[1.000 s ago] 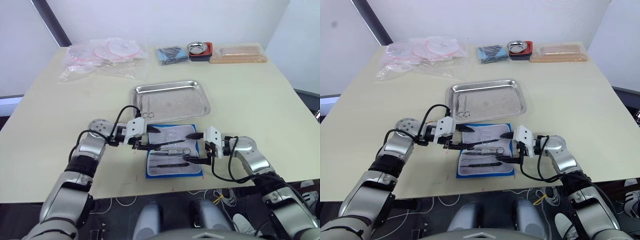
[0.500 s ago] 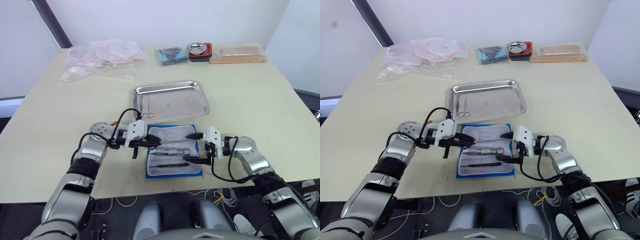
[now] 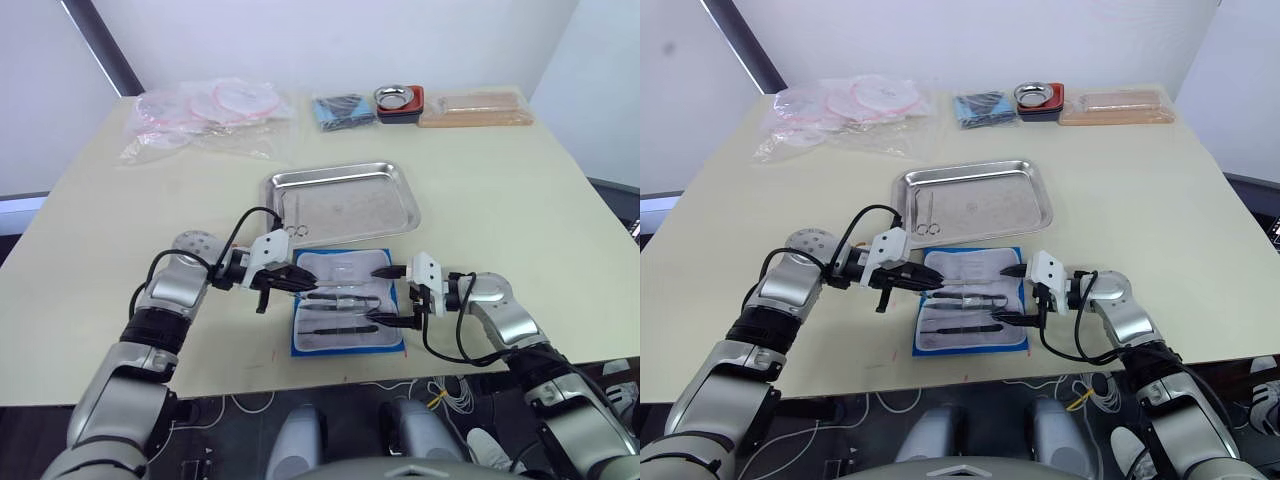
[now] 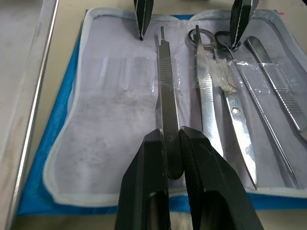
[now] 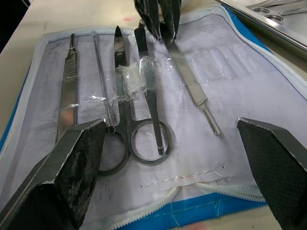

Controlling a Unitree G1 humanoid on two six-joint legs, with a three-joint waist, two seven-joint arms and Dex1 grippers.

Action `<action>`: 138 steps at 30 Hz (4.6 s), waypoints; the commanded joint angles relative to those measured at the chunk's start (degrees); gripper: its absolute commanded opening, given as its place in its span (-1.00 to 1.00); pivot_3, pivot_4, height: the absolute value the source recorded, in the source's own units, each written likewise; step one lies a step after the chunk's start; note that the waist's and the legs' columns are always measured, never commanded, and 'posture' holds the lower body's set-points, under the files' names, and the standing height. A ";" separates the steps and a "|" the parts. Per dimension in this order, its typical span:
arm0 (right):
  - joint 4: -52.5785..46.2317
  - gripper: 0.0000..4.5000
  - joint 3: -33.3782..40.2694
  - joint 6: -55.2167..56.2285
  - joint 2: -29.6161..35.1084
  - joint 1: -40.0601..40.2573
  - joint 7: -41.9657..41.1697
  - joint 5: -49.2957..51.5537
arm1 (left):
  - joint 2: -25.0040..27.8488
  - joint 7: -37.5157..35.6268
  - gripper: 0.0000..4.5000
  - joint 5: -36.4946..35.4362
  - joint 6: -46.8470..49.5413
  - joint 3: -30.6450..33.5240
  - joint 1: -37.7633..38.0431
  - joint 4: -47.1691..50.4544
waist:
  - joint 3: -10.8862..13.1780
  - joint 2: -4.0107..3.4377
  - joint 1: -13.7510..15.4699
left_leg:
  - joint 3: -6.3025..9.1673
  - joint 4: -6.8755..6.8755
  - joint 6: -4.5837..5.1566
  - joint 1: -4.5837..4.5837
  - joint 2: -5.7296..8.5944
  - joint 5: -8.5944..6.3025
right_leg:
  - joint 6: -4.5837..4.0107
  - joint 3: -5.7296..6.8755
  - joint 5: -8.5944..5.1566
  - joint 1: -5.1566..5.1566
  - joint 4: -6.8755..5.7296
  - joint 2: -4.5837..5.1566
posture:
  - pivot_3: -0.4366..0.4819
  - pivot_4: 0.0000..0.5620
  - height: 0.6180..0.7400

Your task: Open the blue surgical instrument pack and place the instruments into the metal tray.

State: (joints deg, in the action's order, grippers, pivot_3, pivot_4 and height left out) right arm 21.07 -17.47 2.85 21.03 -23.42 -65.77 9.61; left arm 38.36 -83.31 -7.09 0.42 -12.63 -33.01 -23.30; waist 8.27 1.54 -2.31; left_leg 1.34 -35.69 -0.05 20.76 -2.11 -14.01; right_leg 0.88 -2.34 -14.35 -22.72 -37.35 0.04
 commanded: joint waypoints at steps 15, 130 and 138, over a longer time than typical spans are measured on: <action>7.00 1.00 -3.76 -2.70 0.93 4.03 1.70 -5.89 | 7.13 -5.39 -0.99 -0.61 11.51 -1.30 -3.65 12.07 | 0.07 0.08 -0.12 | 0.00 -0.04 0.00 0.02 -0.02 0.00 | -0.01 -0.01 -0.01 -0.02 -0.03 -0.03 | -0.05 -0.47 1.00; 9.99 1.00 -3.82 -0.60 -0.38 2.73 2.14 -6.40 | -37.99 89.73 -0.40 -0.57 42.22 21.50 -5.67 10.79 | -0.02 0.51 -0.19 | 0.16 -0.37 -0.04 -0.10 0.03 -0.01 | 0.19 0.10 0.10 0.15 -0.44 -0.05 | -0.05 -0.47 1.00; 9.76 1.00 -3.65 -0.62 -0.10 2.88 2.16 -6.34 | -38.68 89.70 0.30 -0.81 44.02 21.52 -5.77 13.18 | -0.02 0.51 -0.19 | 0.16 -0.37 -0.05 -0.10 0.03 -0.01 | 0.19 0.10 0.10 0.15 -0.44 -0.05 | -0.05 -0.47 1.00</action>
State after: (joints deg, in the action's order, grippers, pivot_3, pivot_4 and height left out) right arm 23.65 -17.39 4.53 19.84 -24.15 -65.62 9.60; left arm 0.26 6.55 -7.03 43.82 9.14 -38.11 -12.32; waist 8.25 2.05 -2.50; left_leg 1.50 -36.06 -0.09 20.66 -2.07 -14.02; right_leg 1.07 -2.24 -14.25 -22.56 -37.79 -0.01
